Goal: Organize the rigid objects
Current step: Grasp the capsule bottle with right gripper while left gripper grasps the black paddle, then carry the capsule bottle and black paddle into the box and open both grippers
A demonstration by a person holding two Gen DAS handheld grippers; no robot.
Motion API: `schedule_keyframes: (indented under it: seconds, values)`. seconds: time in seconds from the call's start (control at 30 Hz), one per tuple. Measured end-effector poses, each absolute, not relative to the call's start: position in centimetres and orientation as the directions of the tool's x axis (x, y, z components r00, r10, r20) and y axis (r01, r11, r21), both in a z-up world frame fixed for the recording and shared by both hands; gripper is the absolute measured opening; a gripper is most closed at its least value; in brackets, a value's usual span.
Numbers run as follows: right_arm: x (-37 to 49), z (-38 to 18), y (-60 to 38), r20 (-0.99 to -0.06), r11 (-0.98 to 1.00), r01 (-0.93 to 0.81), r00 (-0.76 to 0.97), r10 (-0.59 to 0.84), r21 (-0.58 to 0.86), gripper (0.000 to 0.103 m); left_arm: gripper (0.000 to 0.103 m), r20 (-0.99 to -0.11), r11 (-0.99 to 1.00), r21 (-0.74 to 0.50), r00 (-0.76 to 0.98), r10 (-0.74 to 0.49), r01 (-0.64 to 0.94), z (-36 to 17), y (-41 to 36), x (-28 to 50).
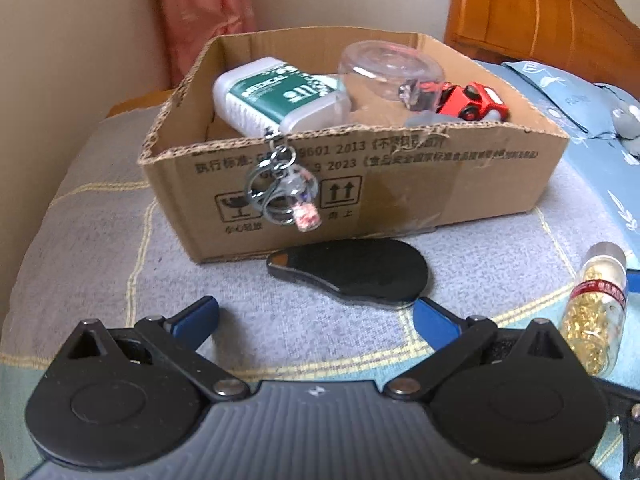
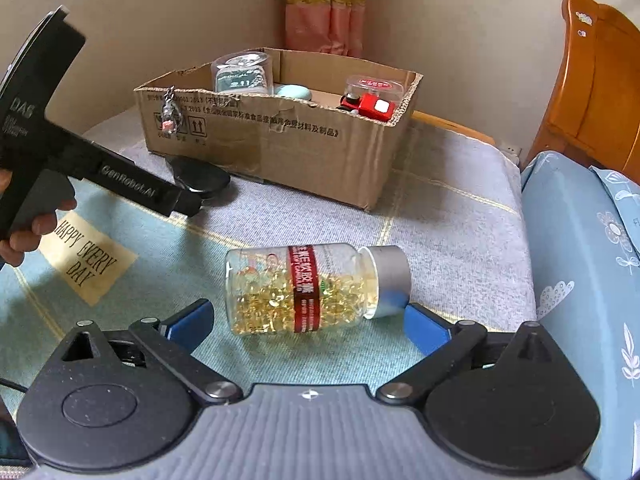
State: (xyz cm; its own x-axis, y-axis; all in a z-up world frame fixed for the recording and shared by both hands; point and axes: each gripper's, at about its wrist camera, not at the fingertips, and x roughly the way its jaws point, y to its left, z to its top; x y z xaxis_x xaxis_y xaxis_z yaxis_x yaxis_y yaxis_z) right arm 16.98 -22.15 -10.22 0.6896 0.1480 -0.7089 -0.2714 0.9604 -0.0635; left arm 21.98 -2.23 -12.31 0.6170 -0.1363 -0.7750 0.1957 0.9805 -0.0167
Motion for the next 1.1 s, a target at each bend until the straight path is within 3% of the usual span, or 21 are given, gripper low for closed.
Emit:
schedule_keyframes:
  seconds: [0.23, 0.6, 0.67, 1.1]
  values:
    - [18.2, -10.0, -22.8, -0.707, 0.962, -0.272, 0.68, 0.194, 0.003, 0.103, 0.102, -0.763, 0.982, -0.017, 0.632, -0.135, 0.19, -12.4, -3.6, 23.2]
    - [19.5, -10.7, -21.8, -0.729, 0.961, -0.273, 0.666, 0.159, -0.039, 0.103, 0.096, -0.769, 0.992, -0.027, 0.632, -0.097, 0.119, -12.2, -4.7, 24.3]
    - [19.4, -10.7, -21.6, -0.734, 0.96, -0.275, 0.663, 0.146, -0.057, 0.1, 0.089, -0.767, 0.99, -0.014, 0.634, -0.101, 0.14, -12.2, -4.8, 24.2]
    - [19.6, -9.0, -21.7, -0.755, 0.94, -0.338, 0.628, 0.187, -0.048, 0.099, 0.089, -0.785, 0.953, -0.029, 0.583, -0.209, 0.302, -9.8, -2.8, 23.0]
